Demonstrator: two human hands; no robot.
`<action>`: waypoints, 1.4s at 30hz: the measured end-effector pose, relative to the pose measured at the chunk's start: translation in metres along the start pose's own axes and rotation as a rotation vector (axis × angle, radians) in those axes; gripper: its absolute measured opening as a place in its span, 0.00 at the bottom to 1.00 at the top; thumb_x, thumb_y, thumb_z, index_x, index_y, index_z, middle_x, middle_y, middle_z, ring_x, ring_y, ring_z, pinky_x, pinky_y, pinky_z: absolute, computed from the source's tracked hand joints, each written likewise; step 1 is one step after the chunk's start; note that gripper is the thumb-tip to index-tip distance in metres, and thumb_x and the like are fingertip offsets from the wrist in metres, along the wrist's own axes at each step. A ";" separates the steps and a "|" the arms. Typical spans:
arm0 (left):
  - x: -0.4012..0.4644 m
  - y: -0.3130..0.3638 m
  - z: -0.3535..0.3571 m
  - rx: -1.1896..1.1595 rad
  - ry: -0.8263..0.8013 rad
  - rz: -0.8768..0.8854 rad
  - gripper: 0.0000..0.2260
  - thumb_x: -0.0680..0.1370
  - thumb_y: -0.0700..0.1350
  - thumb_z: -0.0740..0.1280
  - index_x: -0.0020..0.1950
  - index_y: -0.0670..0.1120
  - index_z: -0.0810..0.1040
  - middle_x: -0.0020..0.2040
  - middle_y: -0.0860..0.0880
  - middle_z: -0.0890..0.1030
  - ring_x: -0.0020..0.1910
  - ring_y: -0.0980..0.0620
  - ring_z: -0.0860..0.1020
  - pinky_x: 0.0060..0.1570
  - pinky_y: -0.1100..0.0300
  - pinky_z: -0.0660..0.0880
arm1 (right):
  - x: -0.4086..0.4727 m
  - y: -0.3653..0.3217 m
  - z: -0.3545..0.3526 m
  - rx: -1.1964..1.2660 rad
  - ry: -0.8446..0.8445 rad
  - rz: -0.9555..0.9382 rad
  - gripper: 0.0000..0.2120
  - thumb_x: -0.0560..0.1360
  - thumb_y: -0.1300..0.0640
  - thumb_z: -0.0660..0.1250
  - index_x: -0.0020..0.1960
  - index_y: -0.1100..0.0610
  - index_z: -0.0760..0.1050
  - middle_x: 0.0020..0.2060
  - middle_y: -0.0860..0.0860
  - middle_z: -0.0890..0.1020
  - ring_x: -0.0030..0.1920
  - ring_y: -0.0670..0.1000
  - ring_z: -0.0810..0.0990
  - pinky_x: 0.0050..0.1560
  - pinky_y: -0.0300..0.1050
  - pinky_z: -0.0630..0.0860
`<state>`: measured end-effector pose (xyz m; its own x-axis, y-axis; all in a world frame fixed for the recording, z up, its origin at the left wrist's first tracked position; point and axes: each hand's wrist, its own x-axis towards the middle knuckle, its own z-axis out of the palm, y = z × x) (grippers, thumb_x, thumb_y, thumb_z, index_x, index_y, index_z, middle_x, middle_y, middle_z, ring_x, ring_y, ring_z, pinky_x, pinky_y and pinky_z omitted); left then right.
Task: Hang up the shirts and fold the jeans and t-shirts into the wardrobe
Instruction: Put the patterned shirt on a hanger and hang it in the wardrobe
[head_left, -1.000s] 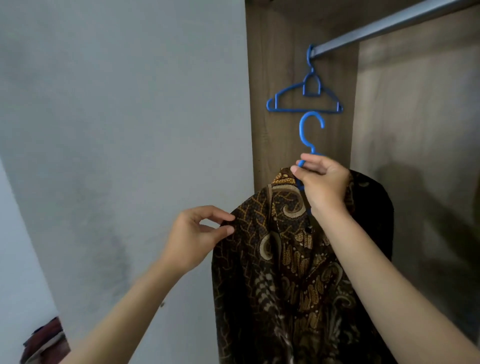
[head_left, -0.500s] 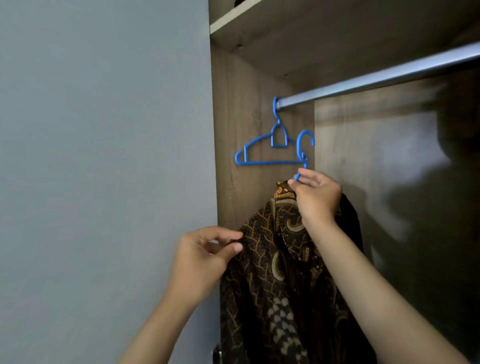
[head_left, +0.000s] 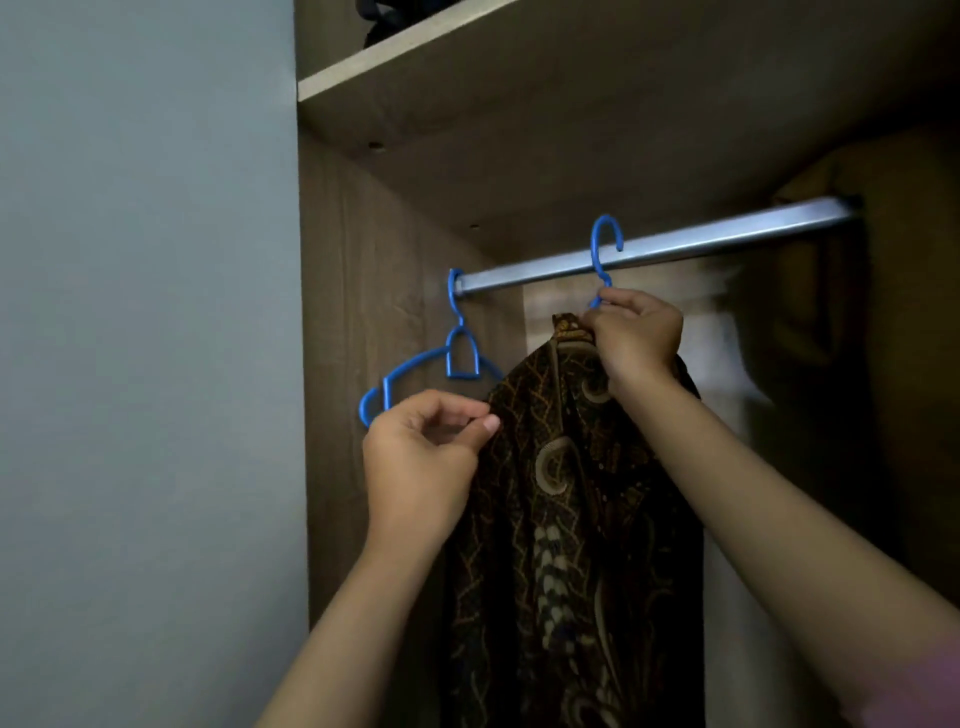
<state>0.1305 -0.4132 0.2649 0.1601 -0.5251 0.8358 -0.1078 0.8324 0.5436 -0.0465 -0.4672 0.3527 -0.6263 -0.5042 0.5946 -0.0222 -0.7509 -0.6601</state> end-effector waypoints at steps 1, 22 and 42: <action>0.007 -0.001 0.005 -0.006 0.004 0.012 0.07 0.68 0.36 0.75 0.36 0.46 0.82 0.33 0.52 0.82 0.31 0.63 0.77 0.36 0.73 0.73 | 0.007 -0.003 0.001 -0.001 0.000 -0.025 0.15 0.69 0.71 0.71 0.54 0.62 0.79 0.37 0.49 0.82 0.37 0.42 0.81 0.42 0.32 0.78; 0.003 -0.021 0.026 -0.041 -0.081 -0.048 0.13 0.70 0.32 0.73 0.36 0.51 0.80 0.34 0.52 0.81 0.30 0.63 0.77 0.35 0.73 0.74 | 0.025 0.027 -0.031 -0.170 -0.009 -0.148 0.13 0.70 0.63 0.73 0.55 0.61 0.80 0.43 0.53 0.84 0.45 0.48 0.83 0.54 0.45 0.80; -0.001 -0.028 -0.020 0.177 0.267 -0.110 0.21 0.73 0.42 0.70 0.65 0.49 0.71 0.59 0.50 0.77 0.60 0.51 0.75 0.64 0.50 0.71 | 0.016 -0.029 0.090 -0.900 -1.023 -0.134 0.11 0.74 0.69 0.67 0.56 0.62 0.77 0.39 0.53 0.80 0.27 0.42 0.80 0.25 0.32 0.74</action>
<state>0.1526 -0.4323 0.2478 0.4295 -0.5256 0.7344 -0.2405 0.7172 0.6540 0.0142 -0.4917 0.4223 0.2618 -0.8324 0.4884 -0.7766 -0.4822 -0.4055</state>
